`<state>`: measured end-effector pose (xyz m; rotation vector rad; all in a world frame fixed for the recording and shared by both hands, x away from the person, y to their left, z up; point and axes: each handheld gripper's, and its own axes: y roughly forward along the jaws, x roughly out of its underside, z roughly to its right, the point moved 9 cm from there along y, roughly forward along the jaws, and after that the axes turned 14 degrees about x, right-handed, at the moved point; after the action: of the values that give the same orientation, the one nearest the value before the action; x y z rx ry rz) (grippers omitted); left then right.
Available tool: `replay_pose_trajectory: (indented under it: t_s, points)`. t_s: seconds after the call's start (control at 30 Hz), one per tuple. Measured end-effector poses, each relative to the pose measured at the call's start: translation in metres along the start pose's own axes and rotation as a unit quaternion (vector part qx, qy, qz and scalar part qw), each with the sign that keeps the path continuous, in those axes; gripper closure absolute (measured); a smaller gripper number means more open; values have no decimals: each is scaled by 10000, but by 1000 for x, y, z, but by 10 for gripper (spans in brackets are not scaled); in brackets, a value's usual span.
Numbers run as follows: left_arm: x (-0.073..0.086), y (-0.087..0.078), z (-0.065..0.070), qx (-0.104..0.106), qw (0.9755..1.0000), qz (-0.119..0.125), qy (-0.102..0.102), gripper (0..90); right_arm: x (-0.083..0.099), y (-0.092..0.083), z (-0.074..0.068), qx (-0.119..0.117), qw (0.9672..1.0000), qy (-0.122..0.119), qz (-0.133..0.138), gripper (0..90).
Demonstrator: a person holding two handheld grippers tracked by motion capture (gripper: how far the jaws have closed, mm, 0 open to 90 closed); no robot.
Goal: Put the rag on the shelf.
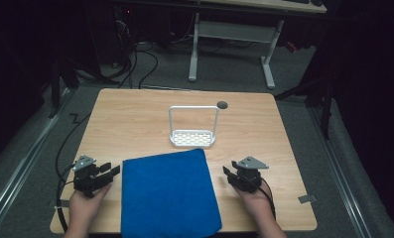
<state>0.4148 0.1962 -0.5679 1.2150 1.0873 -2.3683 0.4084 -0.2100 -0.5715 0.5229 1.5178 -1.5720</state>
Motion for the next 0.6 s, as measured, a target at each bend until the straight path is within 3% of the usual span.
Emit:
replay_pose_trajectory:
  t_s: [0.1,0.3,0.6]
  points:
    - [0,8,6,-86,9993,-199,317,546,0,1,-3,9,9999,-141,34,556]
    - [3,14,4,-64,9989,-333,314,545,0,1,-3,-15,9999,-156,31,548]
    - [2,10,0,-86,9994,-220,244,540,-3,2,-9,-61,9994,-308,125,540]
